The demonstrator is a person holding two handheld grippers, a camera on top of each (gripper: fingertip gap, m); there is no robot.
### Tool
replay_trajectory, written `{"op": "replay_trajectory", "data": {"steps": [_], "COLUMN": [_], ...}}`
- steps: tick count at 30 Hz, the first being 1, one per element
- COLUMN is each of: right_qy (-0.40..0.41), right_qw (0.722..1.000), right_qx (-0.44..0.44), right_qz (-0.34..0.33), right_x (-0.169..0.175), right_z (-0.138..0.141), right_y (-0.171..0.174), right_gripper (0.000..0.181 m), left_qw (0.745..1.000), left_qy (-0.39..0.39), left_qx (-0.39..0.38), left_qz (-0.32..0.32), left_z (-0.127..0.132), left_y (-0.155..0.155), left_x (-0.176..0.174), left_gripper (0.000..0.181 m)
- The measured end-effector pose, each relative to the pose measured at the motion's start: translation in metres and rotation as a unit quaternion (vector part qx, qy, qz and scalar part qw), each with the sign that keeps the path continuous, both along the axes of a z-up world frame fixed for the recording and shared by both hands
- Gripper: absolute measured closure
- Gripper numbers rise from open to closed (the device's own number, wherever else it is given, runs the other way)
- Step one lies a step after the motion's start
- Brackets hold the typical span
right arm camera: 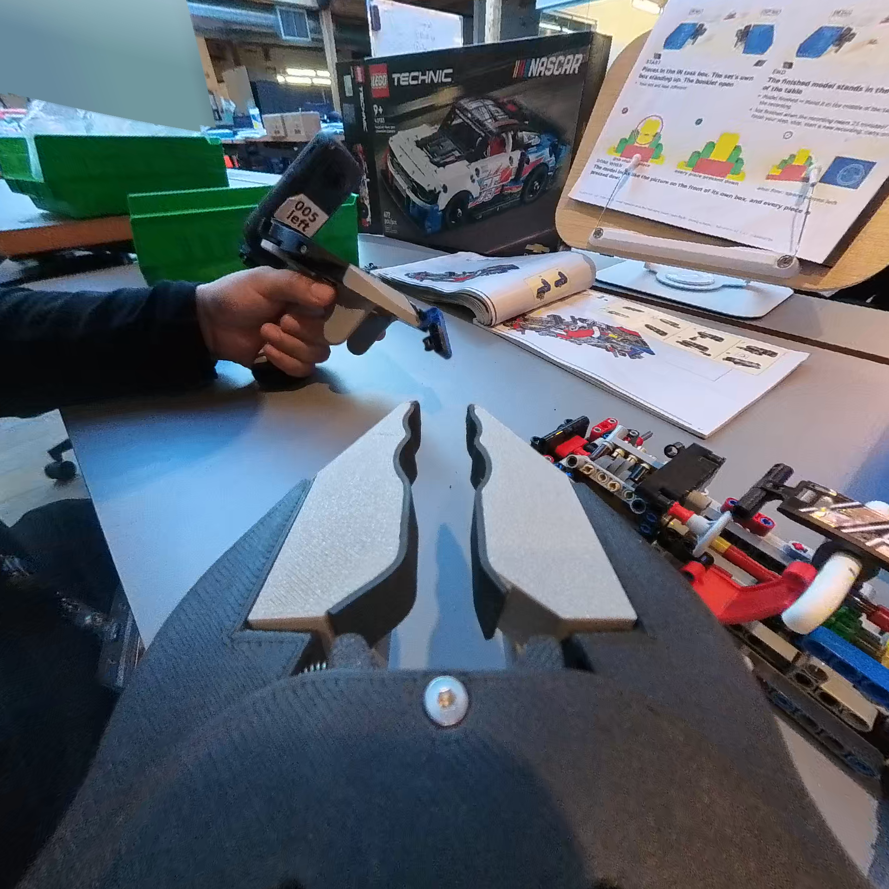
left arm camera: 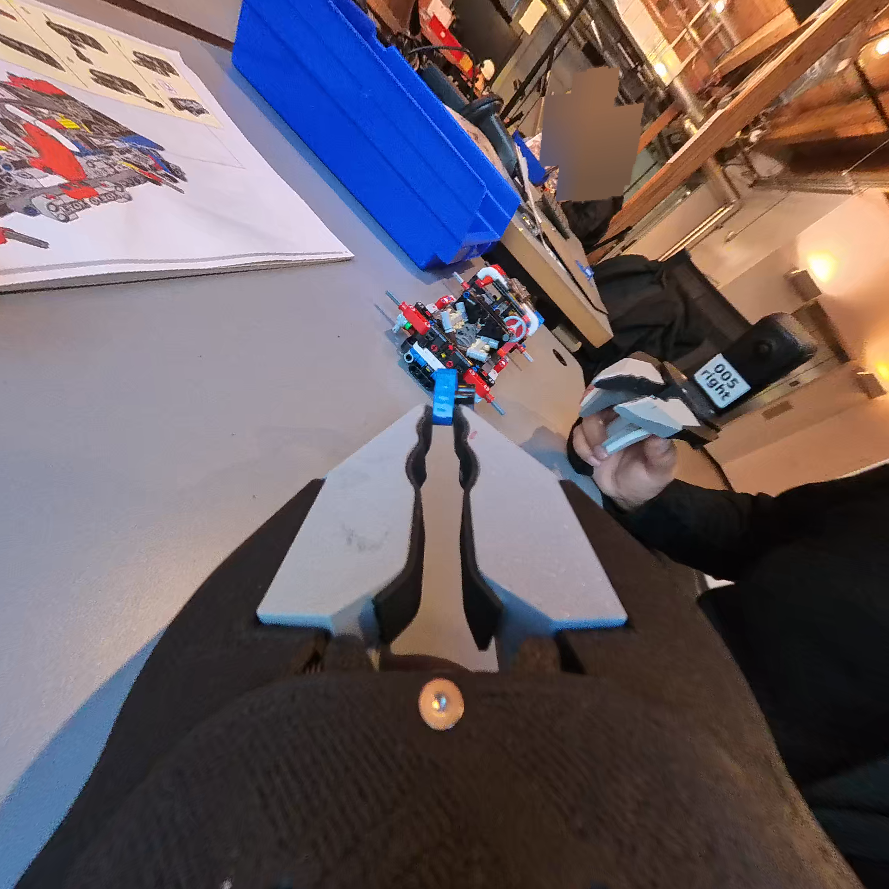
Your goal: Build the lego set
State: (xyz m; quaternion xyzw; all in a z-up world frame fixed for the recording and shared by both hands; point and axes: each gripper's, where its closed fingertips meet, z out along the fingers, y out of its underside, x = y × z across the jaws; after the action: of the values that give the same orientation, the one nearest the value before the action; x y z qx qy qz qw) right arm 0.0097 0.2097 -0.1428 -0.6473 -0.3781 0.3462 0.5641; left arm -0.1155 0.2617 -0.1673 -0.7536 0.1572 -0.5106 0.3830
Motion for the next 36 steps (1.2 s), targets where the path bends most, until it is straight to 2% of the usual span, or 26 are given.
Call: {"op": "replay_trajectory", "data": {"steps": [3, 6, 8, 10, 11, 13, 14, 15, 17, 23, 25, 28, 31, 34, 36], "right_qy": [-0.006, 0.022, 0.057, 0.076, 0.079, 0.069, 0.062, 0.056, 0.040, 0.032, 0.017, -0.041, -0.110, -0.185, -0.226], "right_qw": [1.000, 0.998, 0.989, 0.971, 0.962, 0.955, 0.953, 0.950, 0.954, 0.968, 0.979, 0.988, 0.972, 0.932, 0.901], "right_qx": [-0.004, -0.028, -0.054, -0.095, -0.110, -0.110, -0.101, -0.090, -0.066, -0.022, 0.024, 0.112, 0.208, 0.311, 0.369], "right_qz": [0.002, 0.044, 0.124, 0.206, 0.238, 0.268, 0.280, 0.295, 0.291, 0.248, 0.201, 0.098, 0.014, -0.015, -0.023], "right_x": [-0.003, -0.020, -0.043, -0.067, -0.076, -0.087, -0.090, -0.091, -0.092, -0.091, -0.089, -0.084, -0.079, -0.086, -0.094], "right_z": [-0.002, 0.003, 0.010, 0.013, 0.014, 0.011, 0.011, 0.012, 0.008, 0.011, 0.014, 0.013, 0.014, 0.012, 0.009], "right_y": [0.001, -0.006, -0.022, -0.036, -0.040, -0.042, -0.044, -0.050, -0.051, -0.041, -0.031, -0.009, 0.005, 0.005, 0.005], "right_gripper": [0.166, 0.165, 0.163, 0.157, 0.148, 0.140, 0.140, 0.149, 0.165, 0.168, 0.168, 0.168, 0.168, 0.168, 0.168], "left_qw": [1.000, 0.988, 0.959, 0.915, 0.899, 0.888, 0.880, 0.876, 0.878, 0.893, 0.899, 0.915, 0.945, 0.970, 0.977], "left_qy": [-0.014, -0.014, 0.030, 0.071, 0.070, 0.064, 0.071, 0.081, 0.075, 0.095, 0.129, 0.143, 0.124, 0.083, 0.062], "left_qx": [0.011, 0.113, 0.237, 0.369, 0.401, 0.419, 0.434, 0.441, 0.434, 0.408, 0.392, 0.355, 0.286, 0.209, 0.178], "left_qz": [-0.023, -0.105, -0.152, -0.150, -0.164, -0.179, -0.179, -0.176, -0.189, -0.165, -0.148, -0.127, -0.096, -0.097, -0.102], "left_z": [0.006, 0.025, 0.032, 0.039, 0.042, 0.044, 0.044, 0.044, 0.042, 0.036, 0.026, 0.020, 0.019, 0.017, 0.017], "left_y": [-0.007, -0.034, -0.058, -0.072, -0.084, -0.096, -0.098, -0.099, -0.103, -0.090, -0.079, -0.066, -0.047, -0.040, -0.039], "left_x": [0.002, 0.013, 0.019, 0.021, 0.024, 0.027, 0.028, 0.027, 0.027, 0.027, 0.025, 0.020, 0.011, 0.008, 0.009], "left_gripper": [0.176, 0.175, 0.175, 0.176, 0.176, 0.176, 0.176, 0.176, 0.176, 0.175, 0.171, 0.153, 0.151, 0.145, 0.142]}}
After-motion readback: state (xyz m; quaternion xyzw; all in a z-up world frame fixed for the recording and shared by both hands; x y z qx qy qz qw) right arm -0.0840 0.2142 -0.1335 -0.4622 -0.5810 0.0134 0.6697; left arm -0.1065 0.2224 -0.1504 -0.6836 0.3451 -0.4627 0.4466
